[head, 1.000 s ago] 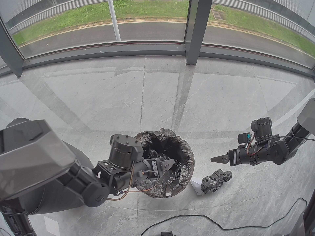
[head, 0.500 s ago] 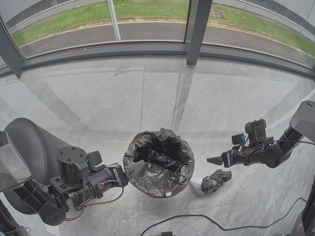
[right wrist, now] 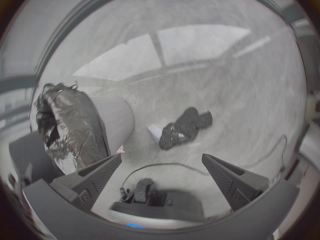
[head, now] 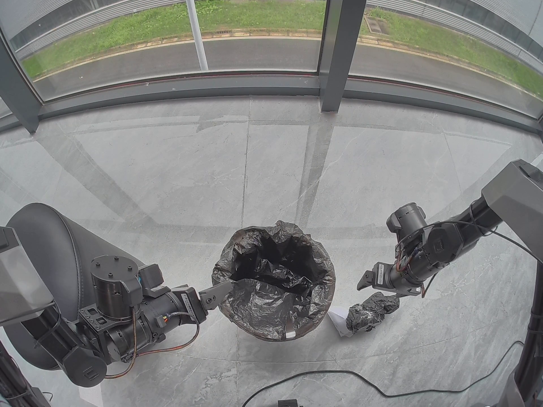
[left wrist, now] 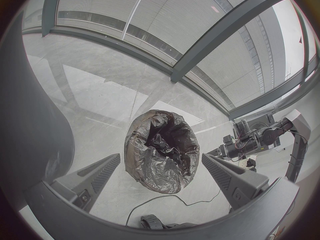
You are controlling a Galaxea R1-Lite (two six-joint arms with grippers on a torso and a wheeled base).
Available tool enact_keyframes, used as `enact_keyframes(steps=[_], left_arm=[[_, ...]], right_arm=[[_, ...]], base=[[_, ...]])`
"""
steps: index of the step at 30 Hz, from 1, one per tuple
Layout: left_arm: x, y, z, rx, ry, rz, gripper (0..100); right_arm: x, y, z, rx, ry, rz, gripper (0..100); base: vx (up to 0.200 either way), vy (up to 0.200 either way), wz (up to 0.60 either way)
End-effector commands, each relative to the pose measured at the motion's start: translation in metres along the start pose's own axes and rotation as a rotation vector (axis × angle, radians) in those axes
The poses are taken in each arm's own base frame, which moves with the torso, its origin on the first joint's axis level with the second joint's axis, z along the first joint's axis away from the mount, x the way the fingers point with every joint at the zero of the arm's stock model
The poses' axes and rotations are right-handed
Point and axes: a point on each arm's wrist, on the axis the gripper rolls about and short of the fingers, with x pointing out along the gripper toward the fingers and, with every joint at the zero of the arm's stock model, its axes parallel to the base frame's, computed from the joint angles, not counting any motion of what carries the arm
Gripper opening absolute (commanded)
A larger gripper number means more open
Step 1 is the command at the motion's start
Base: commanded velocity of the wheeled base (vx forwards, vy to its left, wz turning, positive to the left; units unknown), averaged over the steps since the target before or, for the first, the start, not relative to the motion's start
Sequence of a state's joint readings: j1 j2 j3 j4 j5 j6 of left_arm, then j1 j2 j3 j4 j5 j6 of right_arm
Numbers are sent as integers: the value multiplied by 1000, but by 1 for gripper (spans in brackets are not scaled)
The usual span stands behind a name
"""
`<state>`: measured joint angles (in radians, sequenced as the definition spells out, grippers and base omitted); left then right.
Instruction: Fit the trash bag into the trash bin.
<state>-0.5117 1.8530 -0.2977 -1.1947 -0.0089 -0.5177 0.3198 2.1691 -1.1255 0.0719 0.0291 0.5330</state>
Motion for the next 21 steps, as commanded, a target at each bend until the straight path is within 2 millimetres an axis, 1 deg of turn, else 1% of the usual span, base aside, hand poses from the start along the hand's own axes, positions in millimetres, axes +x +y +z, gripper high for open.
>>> enact_keyframes(steps=[1,4,5,6,7,9,10,11,12,13,14,16,17,18,19,21], left_arm=[[5,8,-1,-27,7,28,100],[5,9,0,-30,4,33,100],[5,11,1,-34,-1,41,100],[5,11,1,-34,0,40,100],[5,12,2,-36,-2,42,100],[5,12,2,-37,5,30,100],[5,13,2,-37,8,25,100],[5,13,2,-37,8,25,100],[5,14,2,-39,10,22,100],[5,14,3,-40,9,23,100],[6,15,2,-41,12,26,100],[7,17,1,-43,15,33,100],[8,18,1,-43,19,35,100],[8,18,1,-43,19,35,100],[9,19,-1,-44,26,39,100],[12,21,-4,-45,41,46,100]], right_arm=[[9,40,-1,180,90,-70,100],[6,42,3,158,53,-71,100],[4,37,24,67,-22,-35,100],[3,36,26,59,-27,-32,100],[2,26,42,-53,-74,-25,100],[6,19,46,-197,-75,-42,100],[7,14,51,-276,-84,-47,100],[7,14,51,-276,-84,-47,100],[6,-2,70,-471,-130,-67,100],[6,-5,74,-508,-142,-71,100],[5,-9,87,-630,-174,-76,100],[4,-15,97,-780,-184,-56,100],[4,-16,100,-829,-188,-28,100],[4,-16,100,-829,-188,-28,100],[7,-15,106,-876,-207,26,100],[18,-18,115,-919,-220,44,100]], base=[[0,0,0],[0,0,0],[0,0,0],[0,0,0],[0,0,0],[0,0,0],[0,0,0],[0,0,0],[0,0,0],[0,0,0],[0,0,0],[0,0,0],[0,0,0],[0,0,0],[0,0,0],[0,0,0]])
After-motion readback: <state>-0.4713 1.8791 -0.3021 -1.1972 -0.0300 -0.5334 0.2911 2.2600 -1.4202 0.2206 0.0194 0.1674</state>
